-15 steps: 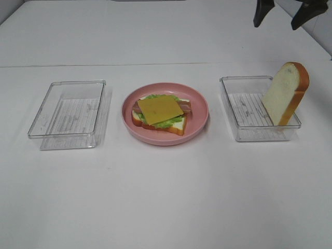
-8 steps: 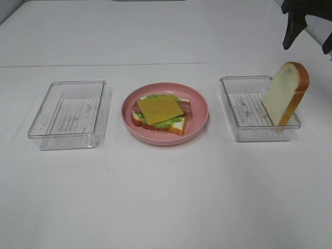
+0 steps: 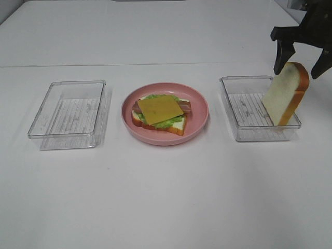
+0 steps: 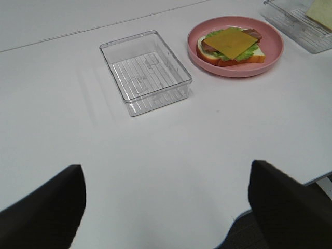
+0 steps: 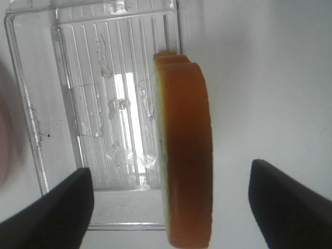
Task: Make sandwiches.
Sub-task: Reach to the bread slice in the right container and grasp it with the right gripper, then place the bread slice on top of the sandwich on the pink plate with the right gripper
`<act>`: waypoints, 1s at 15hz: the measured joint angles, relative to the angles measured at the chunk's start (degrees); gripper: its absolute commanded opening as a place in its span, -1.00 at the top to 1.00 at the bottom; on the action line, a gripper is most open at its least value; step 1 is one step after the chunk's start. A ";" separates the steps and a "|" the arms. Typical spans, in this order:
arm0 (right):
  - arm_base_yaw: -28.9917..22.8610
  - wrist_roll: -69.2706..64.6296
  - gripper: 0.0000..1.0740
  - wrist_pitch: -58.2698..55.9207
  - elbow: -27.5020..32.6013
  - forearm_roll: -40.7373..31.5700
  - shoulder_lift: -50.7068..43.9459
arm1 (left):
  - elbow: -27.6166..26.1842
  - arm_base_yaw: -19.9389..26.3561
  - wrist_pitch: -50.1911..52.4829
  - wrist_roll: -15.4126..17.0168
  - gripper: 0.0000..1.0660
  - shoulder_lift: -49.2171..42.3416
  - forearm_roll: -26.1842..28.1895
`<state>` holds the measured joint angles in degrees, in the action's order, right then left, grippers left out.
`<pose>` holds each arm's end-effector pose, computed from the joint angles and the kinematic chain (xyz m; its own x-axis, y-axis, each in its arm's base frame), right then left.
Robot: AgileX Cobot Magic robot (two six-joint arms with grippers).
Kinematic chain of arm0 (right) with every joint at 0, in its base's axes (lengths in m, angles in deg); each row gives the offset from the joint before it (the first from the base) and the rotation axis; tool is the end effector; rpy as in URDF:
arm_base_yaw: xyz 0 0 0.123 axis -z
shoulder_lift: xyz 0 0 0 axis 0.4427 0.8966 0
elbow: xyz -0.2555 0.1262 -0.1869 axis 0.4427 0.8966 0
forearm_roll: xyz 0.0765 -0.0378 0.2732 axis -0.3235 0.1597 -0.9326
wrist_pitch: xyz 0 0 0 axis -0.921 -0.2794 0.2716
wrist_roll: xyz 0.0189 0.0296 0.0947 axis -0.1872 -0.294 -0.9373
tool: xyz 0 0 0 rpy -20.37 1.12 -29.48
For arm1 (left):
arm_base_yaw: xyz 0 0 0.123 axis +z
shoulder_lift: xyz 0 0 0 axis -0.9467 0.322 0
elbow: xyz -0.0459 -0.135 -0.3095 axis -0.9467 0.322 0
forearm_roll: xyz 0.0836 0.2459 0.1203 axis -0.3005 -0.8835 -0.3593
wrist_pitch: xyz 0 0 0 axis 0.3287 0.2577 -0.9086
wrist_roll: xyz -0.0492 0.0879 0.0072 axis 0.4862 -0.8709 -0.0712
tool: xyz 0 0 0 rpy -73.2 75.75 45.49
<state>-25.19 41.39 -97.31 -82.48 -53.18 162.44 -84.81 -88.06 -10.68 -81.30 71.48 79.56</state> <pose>0.5150 -0.0026 0.2513 -0.9864 0.0558 -0.1544 0.0444 0.9961 0.0761 -0.0232 0.0027 0.2928 -0.4130 0.1366 -0.9004 0.3299 0.9440 -0.0080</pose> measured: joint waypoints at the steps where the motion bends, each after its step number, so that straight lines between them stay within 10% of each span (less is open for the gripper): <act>1: 0.00 0.00 -0.37 0.00 0.00 0.06 0.97 | 0.00 0.00 0.00 0.00 -0.52 0.00 0.00; 6: 0.00 0.00 0.97 0.00 0.00 1.15 2.12 | 0.00 0.00 0.00 0.00 -0.52 0.00 0.00; 15: 0.00 1.43 1.00 -0.06 0.00 -6.70 -7.62 | 0.00 0.00 0.00 0.00 -0.52 0.00 0.00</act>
<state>-25.19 42.82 -97.36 -82.48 -59.89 154.82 -84.81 -88.06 -10.68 -81.30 71.48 79.56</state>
